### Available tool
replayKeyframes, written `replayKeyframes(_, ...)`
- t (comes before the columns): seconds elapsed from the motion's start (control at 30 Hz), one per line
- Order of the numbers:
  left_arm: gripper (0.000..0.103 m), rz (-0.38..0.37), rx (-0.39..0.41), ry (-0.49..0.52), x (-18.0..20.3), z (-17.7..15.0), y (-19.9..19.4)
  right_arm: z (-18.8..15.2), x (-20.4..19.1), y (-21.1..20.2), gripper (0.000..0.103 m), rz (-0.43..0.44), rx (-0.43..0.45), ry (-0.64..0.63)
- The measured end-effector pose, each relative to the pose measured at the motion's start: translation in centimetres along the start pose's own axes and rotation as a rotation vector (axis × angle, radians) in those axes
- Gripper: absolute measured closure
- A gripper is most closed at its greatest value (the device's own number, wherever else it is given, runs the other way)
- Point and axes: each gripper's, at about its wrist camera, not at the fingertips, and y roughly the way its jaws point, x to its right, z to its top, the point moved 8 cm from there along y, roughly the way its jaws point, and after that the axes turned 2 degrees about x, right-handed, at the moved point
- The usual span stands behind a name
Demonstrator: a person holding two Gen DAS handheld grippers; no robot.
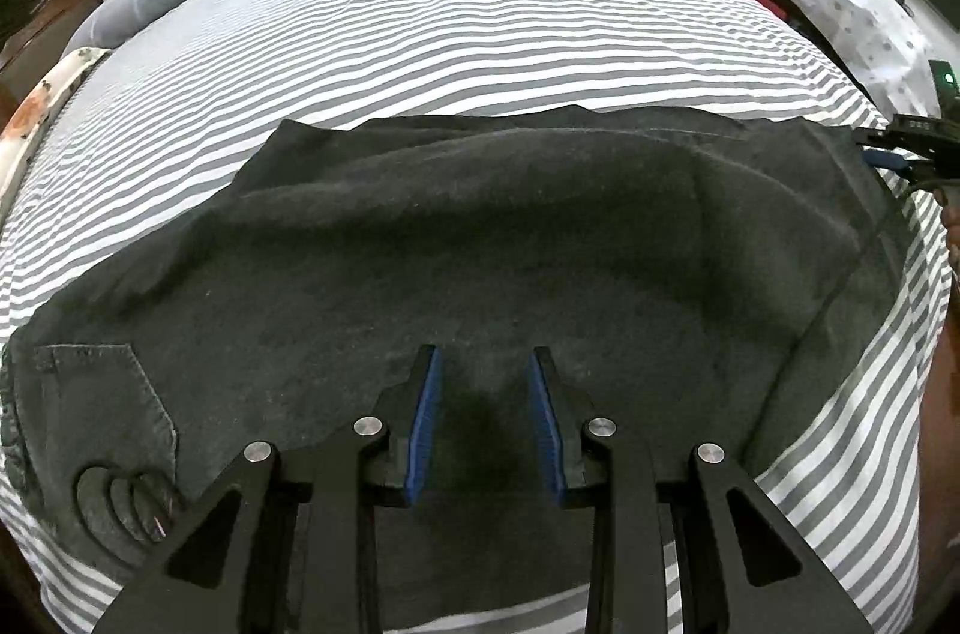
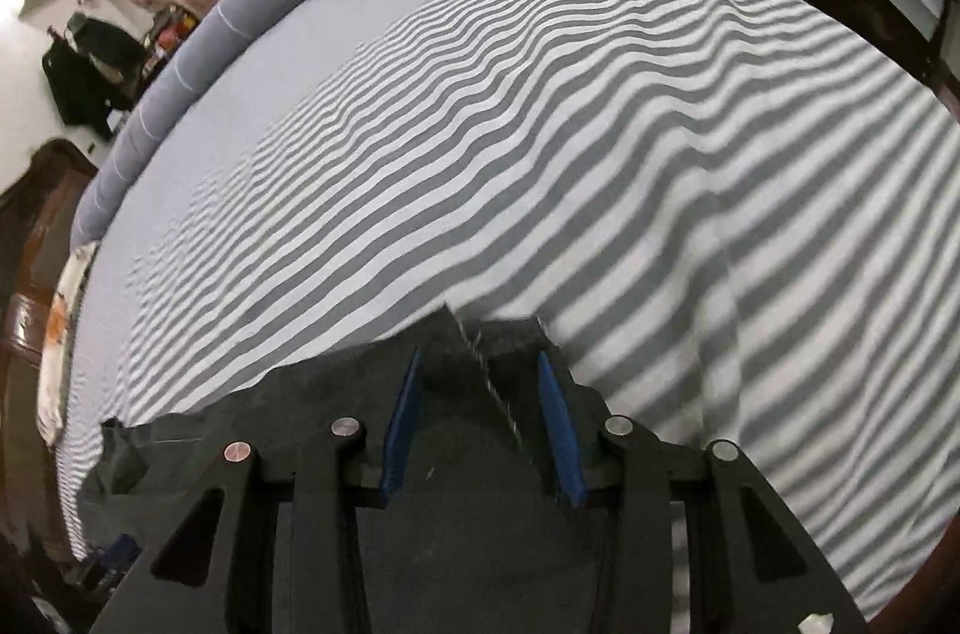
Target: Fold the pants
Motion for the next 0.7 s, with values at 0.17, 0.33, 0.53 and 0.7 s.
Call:
replayKeyframes(0.17,0.072,0.008,-0.005,-0.009,-0.2,-0.1,0.4,-0.4,-0.9,0.4,0.084,0.015,-0.012,-0.052)
replayKeyframes(0.33,0.072,0.012,-0.002,-0.008,-0.2,0.0,0.6,-1.1,-1.9,-0.6,0.099,0.024,0.009,-0.090)
replayKeyframes(0.53,0.072,0.010,0.018,-0.027,-0.4,0.5,0.2,-0.3,0.0,-2.6,0.101,-0.133,0.106,-0.045)
replayKeyframes(0.7,0.072,0.014,0.021,-0.017,-0.4,0.8,0.3,-0.5,1.3,-0.8,0.100,-0.192,0.061,-0.010)
